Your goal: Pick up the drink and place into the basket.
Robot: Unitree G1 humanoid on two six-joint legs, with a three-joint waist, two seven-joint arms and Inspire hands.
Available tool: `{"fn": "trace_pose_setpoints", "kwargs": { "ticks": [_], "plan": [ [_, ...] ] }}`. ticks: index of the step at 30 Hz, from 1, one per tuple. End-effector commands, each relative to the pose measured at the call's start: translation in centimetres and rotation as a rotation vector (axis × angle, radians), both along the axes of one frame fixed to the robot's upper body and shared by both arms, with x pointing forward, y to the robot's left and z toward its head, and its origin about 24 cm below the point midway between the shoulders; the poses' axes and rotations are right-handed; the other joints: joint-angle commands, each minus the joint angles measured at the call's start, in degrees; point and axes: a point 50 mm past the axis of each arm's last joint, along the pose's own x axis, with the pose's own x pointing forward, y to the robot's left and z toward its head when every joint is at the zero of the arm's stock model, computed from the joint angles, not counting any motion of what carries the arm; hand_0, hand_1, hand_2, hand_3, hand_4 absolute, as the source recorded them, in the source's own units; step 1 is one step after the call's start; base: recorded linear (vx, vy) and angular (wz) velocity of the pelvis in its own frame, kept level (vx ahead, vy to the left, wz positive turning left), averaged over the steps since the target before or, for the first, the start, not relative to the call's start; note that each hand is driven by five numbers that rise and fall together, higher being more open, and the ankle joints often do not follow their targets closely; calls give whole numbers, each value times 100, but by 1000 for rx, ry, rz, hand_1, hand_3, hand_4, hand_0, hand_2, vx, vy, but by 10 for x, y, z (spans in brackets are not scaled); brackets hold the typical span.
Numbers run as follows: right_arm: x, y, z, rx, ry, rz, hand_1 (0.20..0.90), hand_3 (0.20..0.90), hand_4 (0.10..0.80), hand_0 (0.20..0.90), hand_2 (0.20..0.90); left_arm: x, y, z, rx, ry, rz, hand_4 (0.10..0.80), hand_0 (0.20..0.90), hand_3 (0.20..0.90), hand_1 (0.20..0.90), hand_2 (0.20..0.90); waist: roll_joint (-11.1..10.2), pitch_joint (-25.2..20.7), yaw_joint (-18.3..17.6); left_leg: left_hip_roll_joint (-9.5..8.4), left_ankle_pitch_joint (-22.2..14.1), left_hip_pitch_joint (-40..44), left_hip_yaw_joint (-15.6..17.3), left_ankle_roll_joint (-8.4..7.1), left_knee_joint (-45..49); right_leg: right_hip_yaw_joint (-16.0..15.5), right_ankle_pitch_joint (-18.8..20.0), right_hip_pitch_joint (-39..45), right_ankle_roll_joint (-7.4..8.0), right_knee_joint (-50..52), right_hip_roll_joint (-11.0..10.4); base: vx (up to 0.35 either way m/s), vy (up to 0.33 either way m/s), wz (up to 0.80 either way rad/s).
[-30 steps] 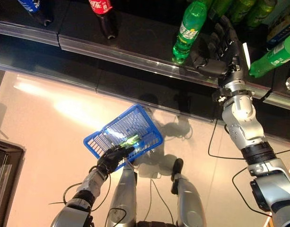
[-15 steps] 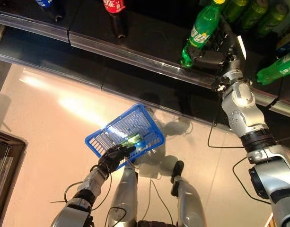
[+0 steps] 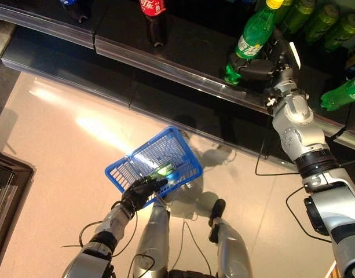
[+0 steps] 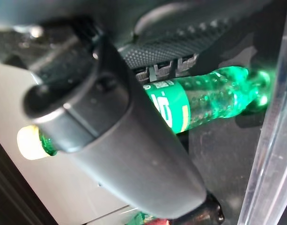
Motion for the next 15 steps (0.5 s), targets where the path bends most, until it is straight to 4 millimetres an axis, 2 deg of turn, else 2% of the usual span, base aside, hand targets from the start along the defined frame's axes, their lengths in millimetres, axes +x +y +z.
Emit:
{"fn": "trace_pose_setpoints", "kwargs": {
  "ticks": [1,13,15],
  "plan": [
    [-12,3,72,-32,-233,32,900,900,800,900,900,-36,24,-20,111,99,-96,100,300,200,300,300,-7,-194,182,-208,-371,218,148,313,115,-144,-43,-34,58,190,-161,0,0,0],
    [-1,0,70,-39,-167,-26,900,900,800,900,900,-37,23,-21,117,103,-112,100,300,200,300,300,23,-190,294,-225,-349,241,112,301,61,-215,-14,8,66,147,-186,4,-1,3],
    [0,-1,71,-27,-168,-42,681,645,545,681,681,-37,22,-21,115,103,-113,100,300,200,300,300,39,-187,312,-232,-344,242,106,300,54,-228,-14,9,66,151,-195,4,9,2]
  ]
}}
